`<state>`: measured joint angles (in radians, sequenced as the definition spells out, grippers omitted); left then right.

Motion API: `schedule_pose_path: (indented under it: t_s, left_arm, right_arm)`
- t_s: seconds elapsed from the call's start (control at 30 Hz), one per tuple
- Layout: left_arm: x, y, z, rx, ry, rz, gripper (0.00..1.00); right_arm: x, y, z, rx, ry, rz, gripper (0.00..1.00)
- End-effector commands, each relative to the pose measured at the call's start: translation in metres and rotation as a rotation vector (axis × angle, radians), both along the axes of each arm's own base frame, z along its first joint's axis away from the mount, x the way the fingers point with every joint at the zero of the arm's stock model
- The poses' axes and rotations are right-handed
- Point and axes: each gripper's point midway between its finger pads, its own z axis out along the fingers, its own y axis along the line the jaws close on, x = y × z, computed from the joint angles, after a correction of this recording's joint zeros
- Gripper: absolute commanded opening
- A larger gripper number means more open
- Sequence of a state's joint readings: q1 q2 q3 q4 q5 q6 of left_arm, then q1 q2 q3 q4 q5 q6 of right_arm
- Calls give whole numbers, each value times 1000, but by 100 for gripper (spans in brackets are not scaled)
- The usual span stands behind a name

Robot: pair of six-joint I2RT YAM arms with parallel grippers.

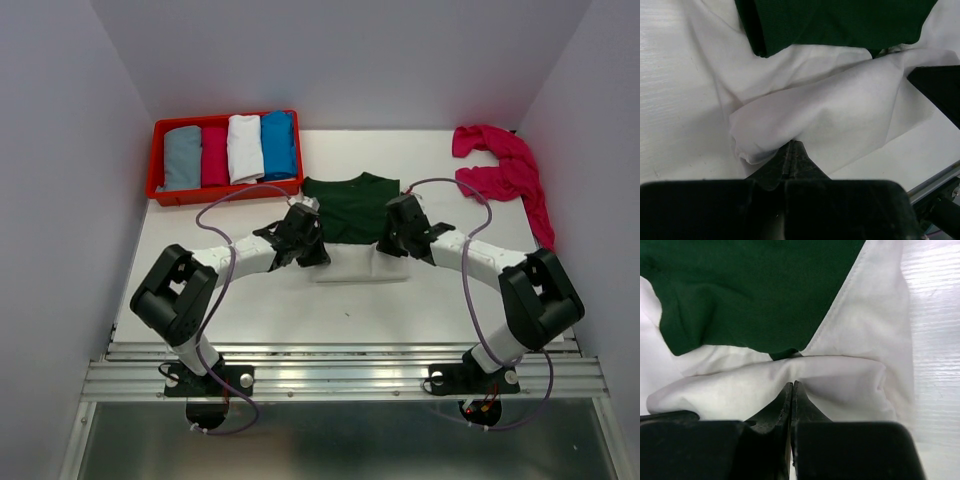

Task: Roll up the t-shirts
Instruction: Roll the T-shirt to the center of the board.

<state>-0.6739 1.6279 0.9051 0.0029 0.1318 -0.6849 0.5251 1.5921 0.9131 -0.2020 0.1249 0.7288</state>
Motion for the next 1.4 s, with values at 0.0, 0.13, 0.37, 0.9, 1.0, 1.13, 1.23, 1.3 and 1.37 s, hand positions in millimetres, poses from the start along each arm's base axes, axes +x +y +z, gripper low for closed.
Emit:
schedule_pose_path:
  t_s: [0.0,0.13,0.37,0.9,1.0,1.13,1.23,1.3,1.37]
  left_arm:
    - [17,-5,21,-26,-56,13,0]
    - [18,-1,3,0,-21,11,0]
    - [14,3,-16,20,19,-1,0]
    - [26,-2,44,-17,-72,-9,0]
    - [31,-1,36,5,-64,4,0]
    - [31,11,9,74,-17,59,0]
    - [24,21,-16,106,27,76,0]
    - [19,27,-31,133,64,79,0]
    - [18,31,-35,139,79,77,0]
  right_arm:
    - [7,-18,31,-55,-122,-41,1]
    - [4,-38,16,-137,-105,-78,1]
    - [3,-61,-30,-252,-10,-115,1]
    - [-5,27,44,21,-132,65,1]
    - [-4,45,30,70,-95,120,1]
    - [-6,54,-4,55,-11,152,1]
    - [-8,46,-27,5,32,133,1]
    - [-10,44,-21,11,15,136,1]
    - [-9,39,-7,6,-20,124,1]
